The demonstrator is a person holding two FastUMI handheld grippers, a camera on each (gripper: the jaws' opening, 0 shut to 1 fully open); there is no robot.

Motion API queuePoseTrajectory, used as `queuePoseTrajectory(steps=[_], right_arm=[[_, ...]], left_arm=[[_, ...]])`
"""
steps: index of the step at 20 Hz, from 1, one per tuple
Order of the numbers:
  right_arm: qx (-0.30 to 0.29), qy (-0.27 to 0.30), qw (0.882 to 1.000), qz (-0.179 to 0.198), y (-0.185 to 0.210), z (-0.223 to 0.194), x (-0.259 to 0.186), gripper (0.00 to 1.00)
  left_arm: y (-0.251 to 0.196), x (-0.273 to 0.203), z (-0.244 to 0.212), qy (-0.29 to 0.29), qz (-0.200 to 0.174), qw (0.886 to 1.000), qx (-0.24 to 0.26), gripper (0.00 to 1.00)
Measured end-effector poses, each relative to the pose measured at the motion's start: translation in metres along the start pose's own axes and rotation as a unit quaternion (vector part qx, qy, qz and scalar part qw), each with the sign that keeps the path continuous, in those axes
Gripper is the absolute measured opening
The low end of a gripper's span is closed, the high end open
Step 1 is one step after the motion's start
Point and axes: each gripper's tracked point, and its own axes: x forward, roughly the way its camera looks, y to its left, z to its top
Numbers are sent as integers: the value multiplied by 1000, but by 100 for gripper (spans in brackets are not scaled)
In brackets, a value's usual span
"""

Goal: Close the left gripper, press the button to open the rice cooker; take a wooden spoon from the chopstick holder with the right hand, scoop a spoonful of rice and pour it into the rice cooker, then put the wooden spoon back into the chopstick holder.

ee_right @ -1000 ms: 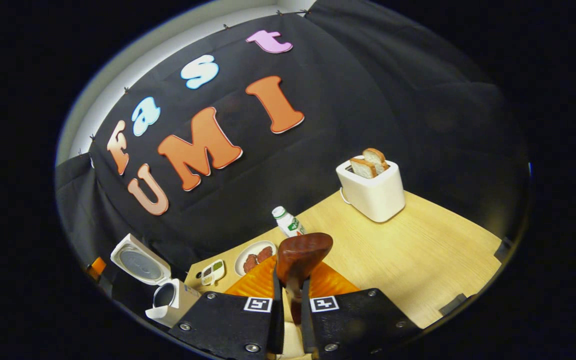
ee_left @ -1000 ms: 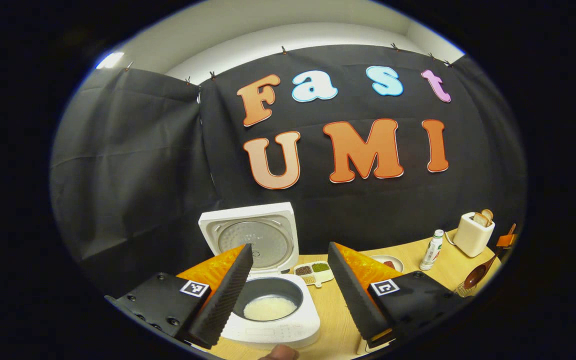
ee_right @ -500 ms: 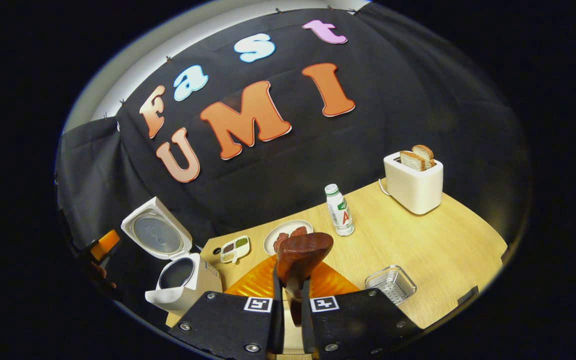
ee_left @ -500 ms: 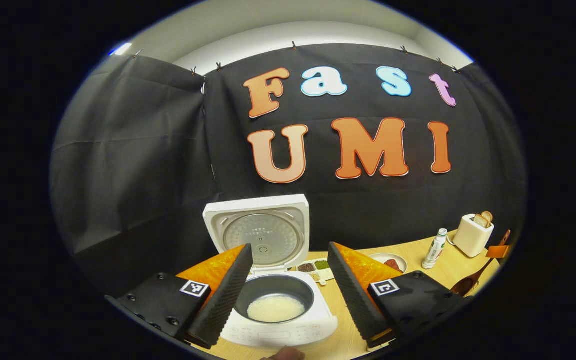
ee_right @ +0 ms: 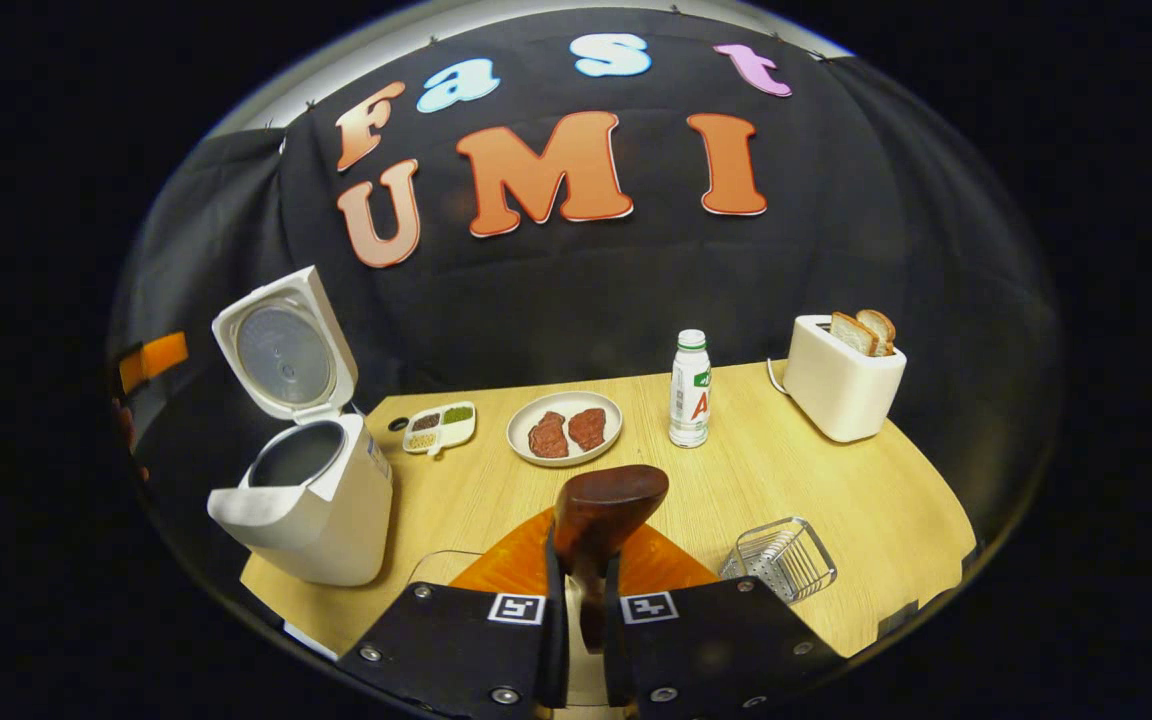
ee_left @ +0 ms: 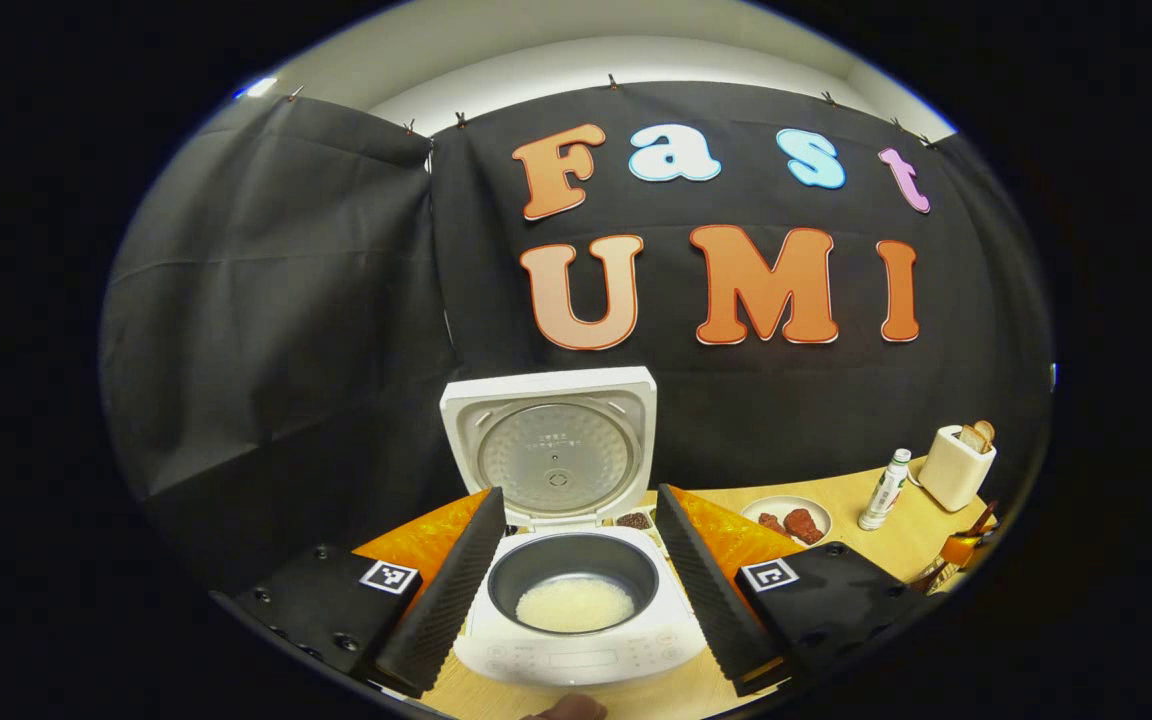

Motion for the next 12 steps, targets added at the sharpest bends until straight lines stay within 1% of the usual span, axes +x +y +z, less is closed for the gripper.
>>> queuePoseTrajectory(steps=[4,7,9,11,12], right_arm=[[-69,-1,998,-5,13,-13,11,13],[-118,-19,993,-18,15,-17,16,13],[-151,-20,988,-24,18,-32,20,13],[-175,-37,984,-29,24,-34,18,14],[-179,-35,983,-32,25,-37,18,13]], left_arm=[[8,-9,-6,5,17,1000,-5,100],[15,-14,-6,6,29,1000,1,99],[18,-14,-7,9,34,999,2,100],[21,-17,-9,13,39,999,2,100],[21,-17,-11,15,40,999,3,100]])
